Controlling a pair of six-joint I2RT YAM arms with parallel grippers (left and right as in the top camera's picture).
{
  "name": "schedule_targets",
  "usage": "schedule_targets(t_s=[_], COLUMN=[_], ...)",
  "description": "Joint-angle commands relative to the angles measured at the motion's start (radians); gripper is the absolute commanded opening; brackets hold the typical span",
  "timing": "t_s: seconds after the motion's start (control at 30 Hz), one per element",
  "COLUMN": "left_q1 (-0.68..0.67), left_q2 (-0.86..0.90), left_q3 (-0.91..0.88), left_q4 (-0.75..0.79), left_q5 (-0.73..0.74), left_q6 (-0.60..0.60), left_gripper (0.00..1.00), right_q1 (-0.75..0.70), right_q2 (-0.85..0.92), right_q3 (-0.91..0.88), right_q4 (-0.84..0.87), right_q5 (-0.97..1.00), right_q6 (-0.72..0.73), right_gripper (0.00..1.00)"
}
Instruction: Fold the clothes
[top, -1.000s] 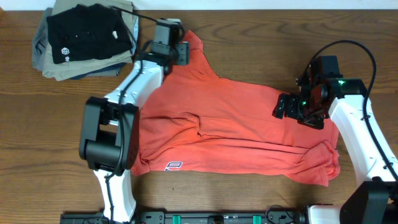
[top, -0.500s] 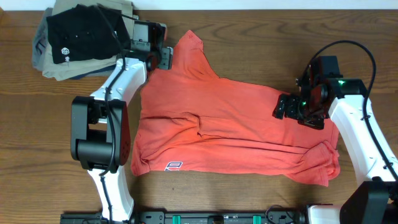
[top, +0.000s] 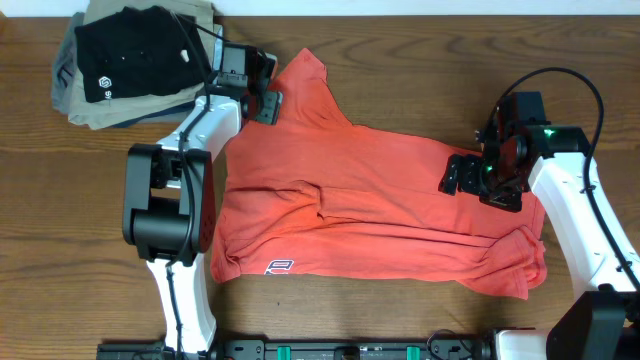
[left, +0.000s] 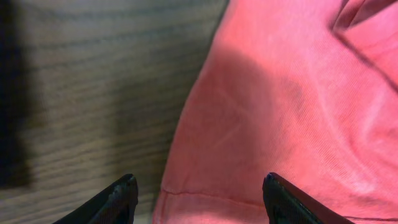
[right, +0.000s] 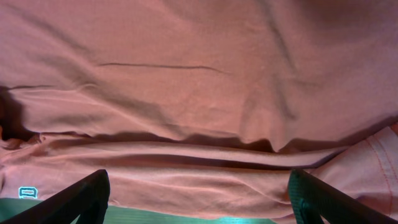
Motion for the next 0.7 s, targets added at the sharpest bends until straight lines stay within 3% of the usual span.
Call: schedule_targets(t_s=[0.0, 0.1, 0.67], left_q1=[0.002, 0.002, 0.002], left_q2=[0.012, 0.013, 0.013], left_q3=[-0.001, -0.001, -0.003], left_q4=[-0.005, -0.013, -0.098], left_q5=[0.003, 0.003, 0.003], left_q6=[0.017, 0.017, 0.017], left_gripper=[0.66, 0.59, 0.60], right_q1=[0.011, 0.011, 0.011], right_q2=[-0.001, -0.001, -0.001], right_q3=[-0.009, -0.009, -0.009], right_q4=[-0.003, -0.003, -0.008], right_q5=[0.002, 0.002, -0.002], right_q6=[-0.008, -0.008, -0.008], right_gripper=[0.89, 0.90, 0.89])
